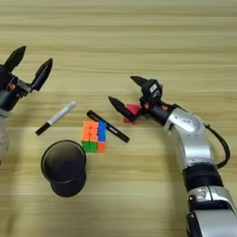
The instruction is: Move the objects on the table
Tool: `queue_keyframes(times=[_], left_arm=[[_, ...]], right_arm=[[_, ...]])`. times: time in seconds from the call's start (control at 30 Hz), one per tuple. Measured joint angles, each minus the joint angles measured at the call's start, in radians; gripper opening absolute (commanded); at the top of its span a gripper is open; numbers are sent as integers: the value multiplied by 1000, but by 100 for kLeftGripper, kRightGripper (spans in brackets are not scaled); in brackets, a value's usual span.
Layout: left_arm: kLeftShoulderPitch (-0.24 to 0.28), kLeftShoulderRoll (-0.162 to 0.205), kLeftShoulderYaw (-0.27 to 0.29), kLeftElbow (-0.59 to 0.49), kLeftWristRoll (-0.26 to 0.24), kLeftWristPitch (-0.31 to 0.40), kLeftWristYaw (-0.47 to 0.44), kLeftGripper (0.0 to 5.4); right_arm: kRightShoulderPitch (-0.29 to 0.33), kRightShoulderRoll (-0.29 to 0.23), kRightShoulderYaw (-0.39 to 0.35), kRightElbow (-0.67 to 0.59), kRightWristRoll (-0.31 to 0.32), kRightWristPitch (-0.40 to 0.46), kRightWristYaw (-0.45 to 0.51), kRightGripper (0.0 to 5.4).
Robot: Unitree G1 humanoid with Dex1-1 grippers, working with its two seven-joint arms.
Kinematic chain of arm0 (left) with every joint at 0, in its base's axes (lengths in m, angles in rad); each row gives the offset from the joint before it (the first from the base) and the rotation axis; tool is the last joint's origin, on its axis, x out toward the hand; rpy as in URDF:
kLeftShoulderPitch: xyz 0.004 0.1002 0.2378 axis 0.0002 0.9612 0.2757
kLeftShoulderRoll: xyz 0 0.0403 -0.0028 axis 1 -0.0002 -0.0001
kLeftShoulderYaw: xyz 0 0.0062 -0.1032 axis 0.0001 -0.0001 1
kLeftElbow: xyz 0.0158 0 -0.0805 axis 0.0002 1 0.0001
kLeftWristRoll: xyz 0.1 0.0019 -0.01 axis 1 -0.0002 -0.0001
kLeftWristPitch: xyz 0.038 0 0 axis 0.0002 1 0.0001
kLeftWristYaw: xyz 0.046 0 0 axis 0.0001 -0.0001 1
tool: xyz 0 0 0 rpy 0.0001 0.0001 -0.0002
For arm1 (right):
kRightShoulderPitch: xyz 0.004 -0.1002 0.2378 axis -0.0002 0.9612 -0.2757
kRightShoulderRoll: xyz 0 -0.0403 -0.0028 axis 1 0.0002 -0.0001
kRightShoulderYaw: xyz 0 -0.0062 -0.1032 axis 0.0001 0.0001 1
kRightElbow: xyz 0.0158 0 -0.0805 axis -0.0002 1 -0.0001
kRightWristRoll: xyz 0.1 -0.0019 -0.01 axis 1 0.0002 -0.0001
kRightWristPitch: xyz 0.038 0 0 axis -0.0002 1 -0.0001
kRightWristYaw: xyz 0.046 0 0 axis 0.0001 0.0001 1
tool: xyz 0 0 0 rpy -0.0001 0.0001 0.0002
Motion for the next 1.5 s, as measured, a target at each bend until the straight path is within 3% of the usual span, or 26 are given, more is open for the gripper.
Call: queue_keyframes(times=[0.23,0.47,0.77,1.0,1.1,1.3,1.5], left_arm=[[0,3,0,1,4,-9,6,540],[0,10,-1,2,10,-22,15,540],[0,16,-1,6,11,-28,20,540],[8,87,-21,69,63,-28,-19,540],[36,116,-31,93,78,-25,-67,540],[77,148,-43,132,82,-8,-138,540],[106,157,-62,153,97,-9,-174,540]], right_arm=[[43,-20,21,-243,34,97,9,535],[81,-71,56,-366,70,126,95,535],[109,-123,79,-365,70,128,157,535],[143,-161,60,-320,71,124,159,535],[161,-164,53,-294,71,115,161,535],[167,-164,47,-226,70,84,174,535],[173,-158,46,-173,69,58,173,535]])
